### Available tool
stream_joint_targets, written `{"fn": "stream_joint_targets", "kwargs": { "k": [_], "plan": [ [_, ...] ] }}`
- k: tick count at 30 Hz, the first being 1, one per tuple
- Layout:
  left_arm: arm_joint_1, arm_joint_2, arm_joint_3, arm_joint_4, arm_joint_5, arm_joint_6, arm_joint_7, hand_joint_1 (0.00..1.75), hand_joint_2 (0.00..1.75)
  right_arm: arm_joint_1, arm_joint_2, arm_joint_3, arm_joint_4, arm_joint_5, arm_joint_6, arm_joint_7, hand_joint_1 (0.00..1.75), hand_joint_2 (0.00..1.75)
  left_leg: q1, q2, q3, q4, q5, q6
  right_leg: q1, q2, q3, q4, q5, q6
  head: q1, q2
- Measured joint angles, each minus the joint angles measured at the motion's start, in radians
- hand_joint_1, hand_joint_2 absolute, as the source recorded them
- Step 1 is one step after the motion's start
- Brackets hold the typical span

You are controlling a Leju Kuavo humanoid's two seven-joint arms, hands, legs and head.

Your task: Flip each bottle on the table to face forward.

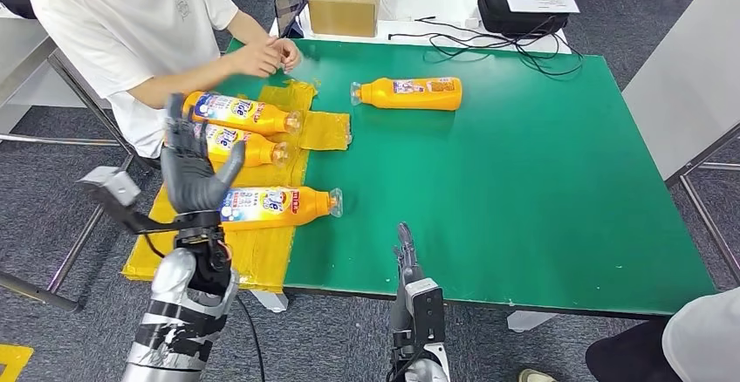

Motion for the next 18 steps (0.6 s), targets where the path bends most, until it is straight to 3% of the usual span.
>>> {"fn": "stream_joint_targets", "kwargs": {
  "k": [5, 12, 15, 18],
  "plan": [
    [0.060, 0.000, -0.017, -0.127, -0.021, -0.001, -0.007, 0.00, 1.75, 0.005, -0.002, 0.001, -0.008, 0.008, -0.023, 0.000, 0.00, 0.00, 0.000, 0.000, 0.000, 0.000, 0.000, 0.000, 0.000, 0.000, 0.000, 0.000, 0.000, 0.000, 0.000, 0.000],
    [0.229, 0.006, -0.095, -0.185, -0.143, 0.032, 0.006, 0.00, 1.75, 0.076, -0.028, -0.004, -0.152, 0.072, -0.214, -0.001, 0.00, 0.00, -0.001, 0.000, 0.000, 0.000, -0.003, 0.000, -0.002, 0.000, 0.000, 0.000, -0.002, 0.003, 0.000, 0.000],
    [0.299, 0.006, -0.124, -0.185, -0.167, 0.035, -0.006, 0.00, 1.75, 0.107, -0.039, -0.008, -0.220, 0.084, -0.251, -0.002, 0.00, 0.00, -0.001, 0.000, 0.000, 0.000, -0.003, 0.000, -0.002, 0.000, -0.001, 0.000, -0.003, 0.003, 0.000, 0.000],
    [0.334, 0.007, -0.141, -0.185, -0.171, 0.035, -0.006, 0.00, 1.75, 0.126, -0.046, -0.009, -0.261, 0.090, -0.261, -0.002, 0.00, 1.31, -0.001, 0.000, 0.000, 0.000, -0.004, 0.000, -0.002, 0.000, 0.000, 0.000, -0.003, 0.003, 0.000, 0.000]
  ]
}}
